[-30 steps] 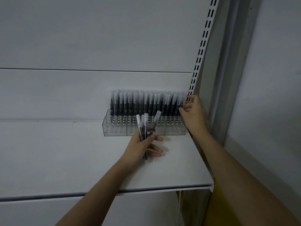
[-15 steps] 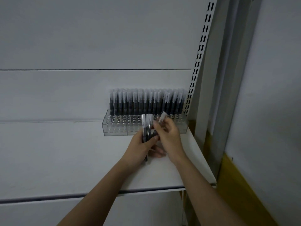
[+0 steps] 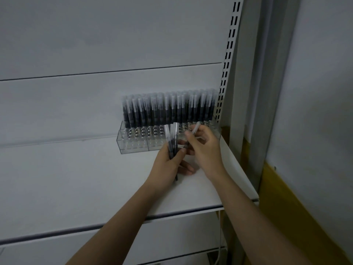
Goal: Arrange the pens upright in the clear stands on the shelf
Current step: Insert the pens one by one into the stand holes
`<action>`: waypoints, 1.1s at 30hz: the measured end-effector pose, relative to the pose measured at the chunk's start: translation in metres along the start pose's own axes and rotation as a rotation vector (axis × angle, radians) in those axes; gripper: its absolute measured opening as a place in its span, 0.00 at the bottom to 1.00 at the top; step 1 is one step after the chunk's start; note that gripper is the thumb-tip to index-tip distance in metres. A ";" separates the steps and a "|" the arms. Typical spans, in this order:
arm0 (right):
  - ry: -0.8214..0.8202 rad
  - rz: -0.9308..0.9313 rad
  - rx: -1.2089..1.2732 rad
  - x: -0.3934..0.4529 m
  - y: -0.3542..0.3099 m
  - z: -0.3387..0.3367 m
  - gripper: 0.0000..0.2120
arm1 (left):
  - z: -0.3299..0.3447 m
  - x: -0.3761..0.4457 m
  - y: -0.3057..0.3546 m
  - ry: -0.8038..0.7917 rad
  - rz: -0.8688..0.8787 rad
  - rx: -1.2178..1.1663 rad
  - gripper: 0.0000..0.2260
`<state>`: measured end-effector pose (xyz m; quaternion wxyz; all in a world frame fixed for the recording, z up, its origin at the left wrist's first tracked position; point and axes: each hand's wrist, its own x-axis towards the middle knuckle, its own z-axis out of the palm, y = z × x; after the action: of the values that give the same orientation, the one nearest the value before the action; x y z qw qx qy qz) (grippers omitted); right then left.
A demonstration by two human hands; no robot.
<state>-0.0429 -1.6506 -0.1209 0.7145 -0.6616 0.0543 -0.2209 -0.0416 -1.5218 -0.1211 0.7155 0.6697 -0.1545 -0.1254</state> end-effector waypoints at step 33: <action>0.045 -0.417 -0.419 0.039 -0.056 0.175 0.06 | -0.187 -0.021 0.033 0.165 0.008 -0.217 0.09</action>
<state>0.0429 -1.5061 -0.0377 0.5002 -0.7865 -0.0227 -0.3614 0.0105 -1.3396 -0.0993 0.7947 0.5956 -0.0831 -0.0829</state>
